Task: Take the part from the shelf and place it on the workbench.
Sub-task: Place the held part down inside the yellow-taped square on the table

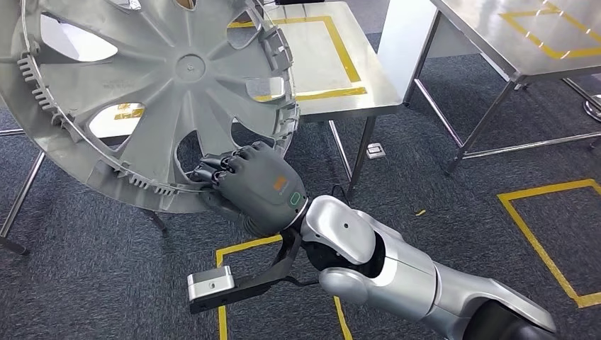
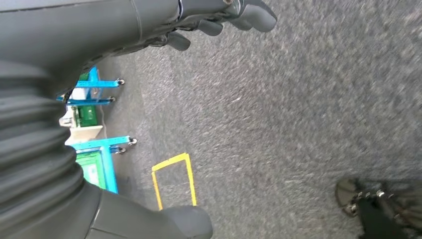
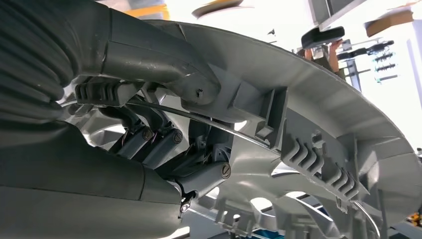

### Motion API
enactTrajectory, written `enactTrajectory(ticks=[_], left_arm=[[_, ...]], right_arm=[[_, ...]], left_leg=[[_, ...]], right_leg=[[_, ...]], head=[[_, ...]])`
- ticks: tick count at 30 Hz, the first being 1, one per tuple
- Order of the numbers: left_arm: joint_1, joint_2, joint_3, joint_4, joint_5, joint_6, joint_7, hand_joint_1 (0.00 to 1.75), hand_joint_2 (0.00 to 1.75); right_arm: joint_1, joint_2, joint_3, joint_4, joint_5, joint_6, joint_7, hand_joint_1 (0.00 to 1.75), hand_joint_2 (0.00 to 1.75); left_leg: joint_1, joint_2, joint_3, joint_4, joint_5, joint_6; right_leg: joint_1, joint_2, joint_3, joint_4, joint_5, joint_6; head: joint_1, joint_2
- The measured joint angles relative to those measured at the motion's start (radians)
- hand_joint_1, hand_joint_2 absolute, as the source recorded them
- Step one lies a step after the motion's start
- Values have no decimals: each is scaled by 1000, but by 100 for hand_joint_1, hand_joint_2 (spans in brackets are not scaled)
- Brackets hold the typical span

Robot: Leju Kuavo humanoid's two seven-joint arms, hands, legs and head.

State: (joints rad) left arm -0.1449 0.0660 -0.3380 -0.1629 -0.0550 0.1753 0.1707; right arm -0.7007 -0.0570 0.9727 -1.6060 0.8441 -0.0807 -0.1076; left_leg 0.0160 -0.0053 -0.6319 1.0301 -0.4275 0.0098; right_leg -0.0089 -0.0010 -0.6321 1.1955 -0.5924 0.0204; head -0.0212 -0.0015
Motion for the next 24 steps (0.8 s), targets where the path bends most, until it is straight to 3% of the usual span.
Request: enactTrajectory(ticks=[2,3,4,6,7,9,12,14,17,18,19,21,22,24], left_arm=[[1,0,0,0,3,3,0,0,175],[3,0,0,0,4,4,0,0,175],[4,0,0,0,4,5,-1,0,175],[6,-2,0,0,5,6,-3,0,175],[5,-2,0,0,6,6,-4,0,175],[4,-2,0,0,7,6,-5,0,175],[5,0,0,0,9,6,-6,0,175],[5,0,0,0,11,6,-8,0,175],[5,0,0,0,13,5,-11,0,175],[6,1,0,0,12,5,-11,0,175],[7,1,0,0,11,4,-9,0,175],[7,3,0,0,8,3,-6,0,175],[6,4,0,0,6,2,-5,0,175],[3,5,0,1,4,1,-3,0,175]], right_arm=[[3,-1,1,0,-1,2,-4,175,175],[4,-1,1,0,-2,3,-5,175,175],[4,-1,2,0,-3,4,-5,175,175],[4,-1,2,0,-4,4,-6,175,175],[3,-1,2,1,-4,4,-8,175,175],[2,0,4,1,-4,4,-12,175,175],[0,0,6,1,-4,5,-12,175,175],[-3,1,7,1,-6,6,-14,175,175],[-8,1,12,1,-8,8,-18,175,175],[-9,1,14,1,-9,9,-17,175,175],[-10,1,15,2,-12,9,-16,175,175],[-14,1,15,3,-18,9,-13,175,175],[-18,1,15,4,-22,9,-13,175,175],[-27,0,16,5,-26,8,-15,175,175]], left_leg=[[0,-2,5,1,-8,4],[0,-4,10,2,-13,3],[0,-6,17,3,-19,2],[0,-10,32,4,-32,-5],[-2,-13,36,7,-38,-10],[-5,-15,40,7,-48,-22],[-3,-14,43,10,-56,-41],[-1,-8,14,70,-82,-52],[1,-3,-97,252,-135,-60],[1,-2,-121,279,-128,-61],[1,-1,-125,266,-100,-60],[1,2,-84,146,-13,-55],[-2,3,-54,81,13,-51],[-6,5,-20,13,22,-36]], right_leg=[[-1,0,-82,117,-25,4],[-1,0,-104,132,-10,5],[-1,0,-104,106,25,4],[-2,0,-60,-27,117,-2],[0,1,-34,-91,145,-7],[3,2,-10,-148,154,-18],[3,3,3,-157,145,-36],[-2,1,18,-164,141,-48],[-1,1,35,-164,125,-54],[-1,1,44,-164,117,-54],[-1,1,54,-164,110,-52],[-2,1,77,-164,92,-47],[0,2,85,-164,83,-42],[3,3,94,-165,73,-31]], head=[[1,0],[1,0],[1,0],[2,0],[2,0],[2,0],[1,0],[-3,0],[-6,0],[-6,0],[-6,0],[-6,0],[-6,0],[-7,0]])
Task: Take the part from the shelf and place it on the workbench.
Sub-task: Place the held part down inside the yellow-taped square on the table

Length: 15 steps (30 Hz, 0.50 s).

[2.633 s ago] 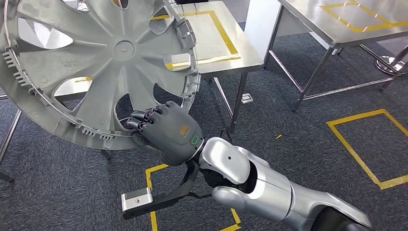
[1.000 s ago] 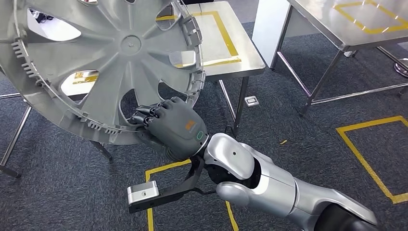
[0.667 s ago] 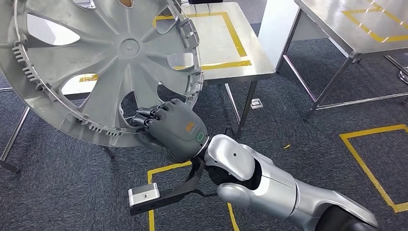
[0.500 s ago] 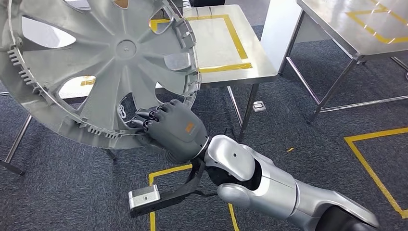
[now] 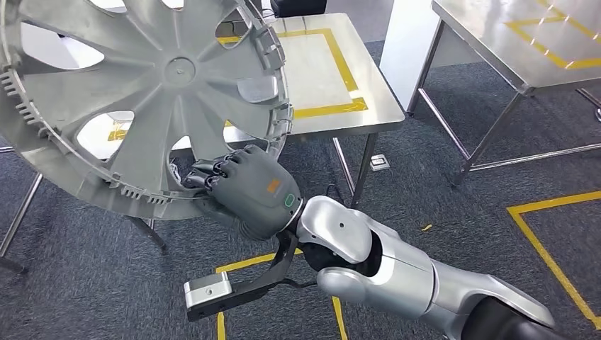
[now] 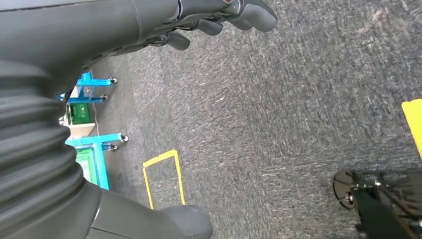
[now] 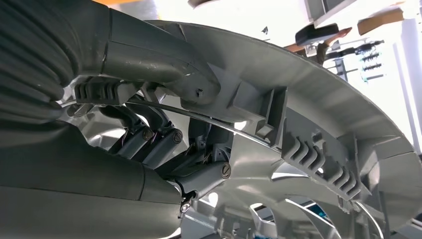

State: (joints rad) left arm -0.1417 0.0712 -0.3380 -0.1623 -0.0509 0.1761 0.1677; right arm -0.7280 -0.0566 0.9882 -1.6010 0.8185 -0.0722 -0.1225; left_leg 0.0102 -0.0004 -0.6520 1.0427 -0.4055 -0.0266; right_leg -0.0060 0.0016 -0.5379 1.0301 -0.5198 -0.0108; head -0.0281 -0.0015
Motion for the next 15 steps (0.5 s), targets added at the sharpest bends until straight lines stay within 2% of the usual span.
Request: enactTrajectory(ticks=[2,4,5,8,9,10,11,12,13,14,15], left_arm=[[-2,0,0,0,0,-1,1,0,175],[-1,0,0,0,-1,-3,1,0,175],[-2,0,0,-1,-2,-3,1,0,175],[-3,1,0,-1,-3,-6,0,0,175],[-2,1,0,-1,-3,-7,0,0,175],[-2,1,0,-1,-3,-9,0,0,175],[-2,1,0,-1,-3,-9,0,0,175],[-2,1,0,-1,-3,-10,0,0,175],[-3,-1,0,-1,-4,-10,0,0,175],[-3,-2,0,-1,-4,-10,0,0,175],[-5,-3,0,-1,-5,-10,0,0,175]], right_arm=[[-7,0,0,1,-2,-1,0,175,175],[-11,0,0,1,-6,-1,1,175,175],[-13,-1,0,1,-8,-2,1,175,175],[-12,-1,1,3,-10,-2,1,175,175],[-10,-2,2,5,-10,-3,2,175,175],[-9,-3,2,6,-10,-3,4,175,175],[-9,-4,2,8,-10,-3,5,175,175],[-9,-5,2,9,-10,-3,6,175,175],[-9,-6,2,10,-10,-4,6,175,175],[-9,-6,3,11,-10,-4,5,175,175],[-10,-7,3,11,-10,-5,4,175,175]], left_leg=[[-2,-3,9,-7,-13,17],[0,-5,22,-12,-22,33],[1,-5,28,-13,-26,39],[-1,-7,40,-14,-40,50],[-2,-8,46,-14,-46,50],[-4,-9,54,-13,-52,50],[-5,-10,65,-13,-59,49],[-6,-11,75,-13,-67,48],[-9,-12,84,-13,-74,45],[-9,-13,90,-12,-80,40],[-10,-13,92,-14,-86,35]], right_leg=[[1,0,5,2,1,11],[0,0,-9,41,-3,21],[-1,0,-34,84,-15,25],[-2,0,-156,260,-77,32],[-1,0,-184,285,-80,31],[-1,0,-196,277,-61,29],[1,0,-188,231,-21,23],[4,0,-167,161,31,15],[9,0,-145,94,69,5],[13,0,-127,41,86,-2],[17,0,-116,11,92,-7]], head=[[1,0],[4,0],[5,0],[7,0],[7,0],[7,0],[7,0],[8,0],[7,0],[7,0],[7,0]])
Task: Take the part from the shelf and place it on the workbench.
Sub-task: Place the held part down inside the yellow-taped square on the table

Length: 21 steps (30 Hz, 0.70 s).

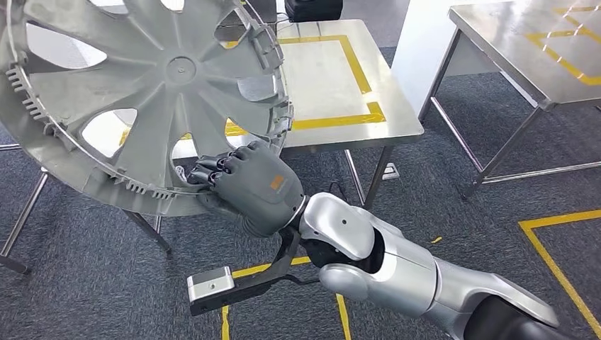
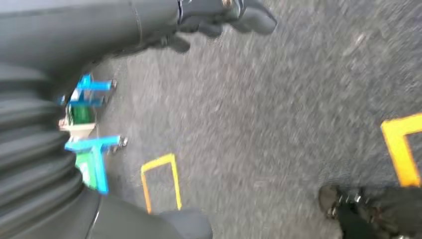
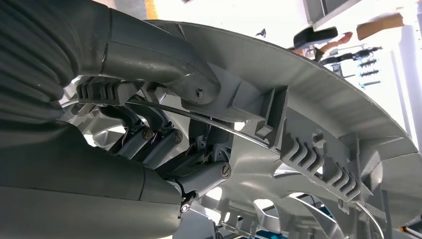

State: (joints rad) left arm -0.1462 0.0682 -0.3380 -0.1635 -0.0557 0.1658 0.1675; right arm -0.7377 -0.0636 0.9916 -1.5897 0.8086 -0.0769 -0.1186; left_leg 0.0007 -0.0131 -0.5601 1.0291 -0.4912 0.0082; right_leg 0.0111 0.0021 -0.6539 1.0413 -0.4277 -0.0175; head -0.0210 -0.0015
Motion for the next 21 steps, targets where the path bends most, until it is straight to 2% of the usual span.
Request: enactTrajectory(ticks=[2,3,5,8,9,10,11,12,13,15,18,19,20,21], left_arm=[[-1,0,0,0,-1,0,0,0,175],[-1,1,0,0,-2,0,0,0,175],[-2,2,0,-1,-3,-1,-1,0,175],[-4,2,0,-1,-6,-2,-1,0,175],[-4,2,0,-1,-7,-2,0,0,175],[-3,3,0,0,-7,-3,2,0,175],[-2,4,0,0,-8,-3,3,0,175],[-2,4,0,0,-9,-3,3,0,175],[-1,5,0,0,-10,-3,3,0,175],[-2,5,0,1,-11,-5,3,0,175],[-5,5,0,0,-13,-7,4,0,175],[-5,4,0,0,-13,-7,5,0,175],[-5,4,0,0,-14,-7,5,0,175],[-7,4,0,0,-14,-7,5,0,175]], right_arm=[[-1,-1,1,1,0,-2,1,175,175],[-1,-1,1,1,0,-3,2,175,175],[-1,-2,1,3,0,-6,4,175,175],[1,-3,3,5,1,-10,1,175,175],[3,-4,4,5,1,-11,0,175,175],[4,-4,4,5,1,-12,0,175,175],[5,-5,4,6,1,-13,2,175,175],[6,-5,4,6,1,-13,3,175,175],[5,-6,4,7,1,-13,3,175,175],[3,-6,5,7,2,-14,1,175,175],[-1,-6,5,8,2,-15,1,175,175],[-1,-6,5,8,1,-15,2,175,175],[-2,-7,5,8,1,-15,3,175,175],[-3,-7,5,8,1,-15,3,175,175]], left_leg=[[0,0,5,5,-1,-15],[1,1,7,11,-2,-21],[2,4,-11,60,-15,-31],[9,6,-119,225,-75,-47],[11,7,-149,258,-87,-51],[13,7,-164,259,-81,-53],[14,8,-161,225,-55,-54],[15,9,-145,164,-11,-54],[16,11,-126,94,37,-53],[14,16,-99,7,83,-42],[11,14,-84,-4,76,-13],[12,12,-77,-5,72,-5],[12,11,-70,-6,67,2],[13,10,-62,-7,62,7]], right_leg=[[0,1,13,-16,-9,-7],[-2,0,24,-22,-3,-12],[-9,0,45,-28,-5,-21],[-13,0,63,-30,-22,-26],[-13,1,70,-30,-29,-24],[-14,2,80,-29,-37,-22],[-16,2,91,-29,-46,-19],[-18,2,104,-28,-57,-15],[-19,2,116,-26,-68,-10],[-18,2,129,-25,-86,2],[-16,2,134,-13,-94,22],[-17,1,126,8,-92,26],[-18,1,106,44,-94,29],[-19,0,72,96,-103,33]], head=[[0,0],[0,0],[-3,0],[-8,0],[-8,0],[-8,0],[-8,0],[-8,0],[-8,0],[-9,0],[-10,0],[-9,0],[-8,0],[-7,0]])
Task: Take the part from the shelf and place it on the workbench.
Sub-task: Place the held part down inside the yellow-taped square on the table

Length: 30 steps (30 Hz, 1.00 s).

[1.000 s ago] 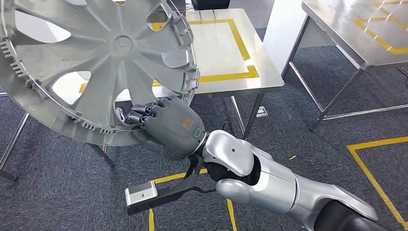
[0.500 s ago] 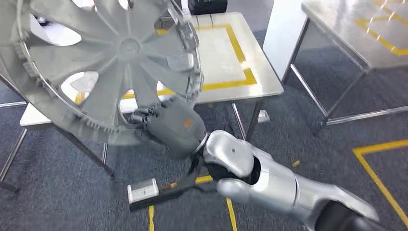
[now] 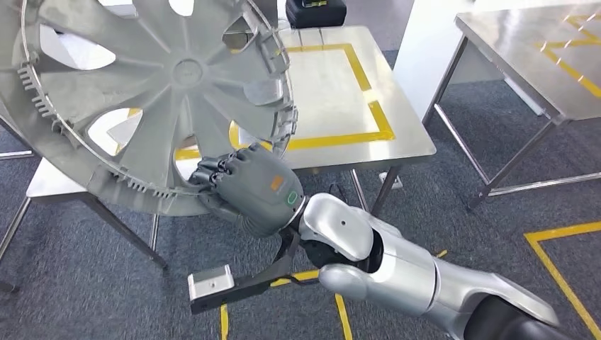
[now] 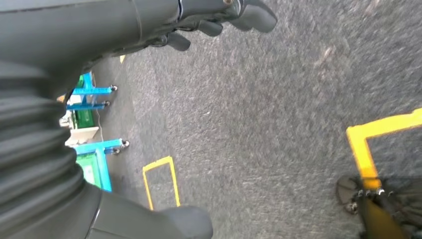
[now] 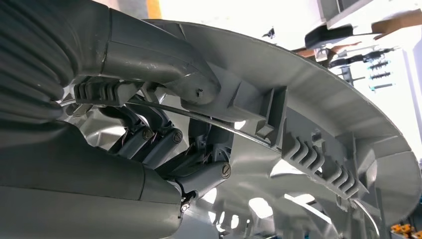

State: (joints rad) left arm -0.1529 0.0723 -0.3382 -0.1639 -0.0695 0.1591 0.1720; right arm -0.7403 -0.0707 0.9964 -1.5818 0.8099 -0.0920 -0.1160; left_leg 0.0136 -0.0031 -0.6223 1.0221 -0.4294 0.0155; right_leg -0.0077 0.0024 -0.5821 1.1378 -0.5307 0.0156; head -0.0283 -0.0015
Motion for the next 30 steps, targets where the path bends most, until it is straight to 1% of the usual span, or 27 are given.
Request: enactTrajectory(ticks=[2,3,4,5,6,8,9,10,11,12,13,14,15,16,18,19,20,21,22,23,24,25,26,27,28,29,30], left_arm=[[-2,1,0,0,-1,0,0,0,175],[-2,1,0,0,-1,0,0,0,175],[-2,1,0,1,-1,0,0,0,175],[-2,1,0,1,-2,-1,0,0,175],[-2,1,0,1,-2,-1,0,0,175],[-2,-2,0,1,-2,-1,0,0,175],[-3,-4,0,1,-2,-1,0,0,175],[-4,-5,0,1,-2,-1,1,0,175],[-5,-5,0,1,-2,-2,1,0,175],[-6,-4,0,0,-2,-2,1,0,175],[-6,-3,0,0,-2,-2,1,0,175],[-7,-3,0,0,-2,-2,1,0,175],[-7,-2,0,0,-2,-2,1,0,175],[-7,-3,0,0,-1,-2,1,0,175],[-6,-3,0,1,-1,-2,2,0,175],[-5,-2,0,1,0,-2,3,0,175],[-4,-2,0,1,1,-2,3,0,175],[-3,-1,0,1,1,-2,4,0,175],[-2,-1,0,2,1,-2,4,0,175],[-1,-1,0,3,1,-2,4,0,175],[0,-1,0,4,1,-2,4,0,175],[1,-1,0,6,1,-2,3,0,175],[2,-1,0,7,1,-2,3,0,175],[1,-1,0,7,1,-2,2,0,175],[0,-2,0,6,1,-5,1,0,175],[0,-3,0,5,1,-9,0,0,175],[-2,-3,0,5,1,-15,-1,0,175]], right_arm=[[2,-1,0,0,0,0,-2,175,175],[3,-2,0,1,0,0,-2,175,175],[4,-2,1,1,0,0,-1,175,175],[5,-3,1,2,0,0,0,175,175],[5,-3,1,2,0,0,1,175,175],[5,-4,1,4,0,0,2,175,175],[5,-4,1,5,0,0,2,175,175],[5,-4,1,5,0,0,2,175,175],[5,-4,1,6,0,-1,3,175,175],[5,-4,1,5,0,-1,5,175,175],[5,-4,1,6,0,-2,7,175,175],[4,-4,1,6,0,-2,8,175,175],[4,-3,1,6,0,-2,8,175,175],[5,-3,1,6,0,-2,8,175,175],[6,-3,1,6,0,-2,7,175,175],[8,-3,2,6,0,-2,8,175,175],[9,-3,2,7,0,-2,8,175,175],[9,-3,2,7,0,-2,9,175,175],[9,-3,2,7,0,-1,9,175,175],[8,-3,2,8,0,-2,9,175,175],[7,-3,2,9,0,-2,8,175,175],[5,-3,3,10,0,-2,9,175,175],[4,-3,3,12,0,-2,11,175,175],[2,-3,2,12,-2,-2,14,175,175],[0,-3,0,13,-4,-2,18,175,175],[-2,-3,-3,16,-7,-2,22,175,175],[-3,-4,-6,20,-10,-1,25,175,175]], left_leg=[[-2,-2,13,0,-16,6],[-3,-3,22,0,-24,7],[-5,-5,34,0,-34,8],[-7,-7,47,1,-45,8],[-9,-8,62,0,-56,7],[-13,-11,87,0,-79,3],[-16,-12,96,-1,-91,-1],[-17,-13,107,-1,-99,-6],[-18,-14,116,3,-101,-12],[-19,-13,118,10,-99,-17],[-18,-12,114,33,-93,-23],[-18,-11,93,70,-91,-28],[-16,-9,63,119,-98,-33],[-14,-7,23,175,-114,-38],[-9,-6,-55,264,-170,-47],[-8,-5,-82,279,-191,-50],[-6,-4,-95,267,-193,-52],[-4,-3,-96,227,-168,-54],[-2,-2,-88,167,-116,-55],[0,1,-81,98,-47,-56],[0,4,-72,49,3,-52],[0,5,-68,19,39,-45],[-1,7,-65,8,47,-36],[-1,7,-59,13,38,-27],[0,5,-52,12,38,-19],[1,4,-44,10,31,-12],[2,3,-35,7,26,-7]], right_leg=[[0,0,-92,123,-44,4],[0,0,-130,163,-64,4],[1,0,-155,174,-72,3],[2,0,-161,151,-59,-2],[6,0,-154,99,-23,-9],[17,2,-124,-37,85,-30],[22,3,-110,-85,122,-37],[25,5,-101,-112,142,-41],[26,7,-94,-120,137,-43],[23,7,-83,-123,134,-45],[20,7,-70,-127,129,-50],[17,6,-57,-129,122,-55],[15,6,-44,-130,114,-59],[15,5,-32,-131,103,-62],[14,6,-9,-131,81,-63],[13,7,6,-131,68,-61],[11,8,23,-130,54,-59],[9,8,42,-130,39,-56],[8,7,59,-130,23,-52],[8,7,74,-126,6,-48],[9,8,83,-125,-8,-42],[10,9,90,-124,-20,-35],[12,10,98,-122,-27,-29],[12,11,102,-124,-31,-23],[11,10,104,-114,-32,-17],[10,9,93,-87,-30,-12],[9,7,67,-43,-35,-8]], head=[[1,0],[2,0],[2,0],[2,0],[2,0],[3,0],[3,0],[3,0],[3,0],[3,0],[3,0],[1,0],[-1,0],[-2,0],[-4,0],[-4,0],[-4,0],[-4,0],[-4,0],[-5,0],[-7,0],[-8,0],[-8,0],[-7,0],[-4,0],[-2,0],[0,0]])
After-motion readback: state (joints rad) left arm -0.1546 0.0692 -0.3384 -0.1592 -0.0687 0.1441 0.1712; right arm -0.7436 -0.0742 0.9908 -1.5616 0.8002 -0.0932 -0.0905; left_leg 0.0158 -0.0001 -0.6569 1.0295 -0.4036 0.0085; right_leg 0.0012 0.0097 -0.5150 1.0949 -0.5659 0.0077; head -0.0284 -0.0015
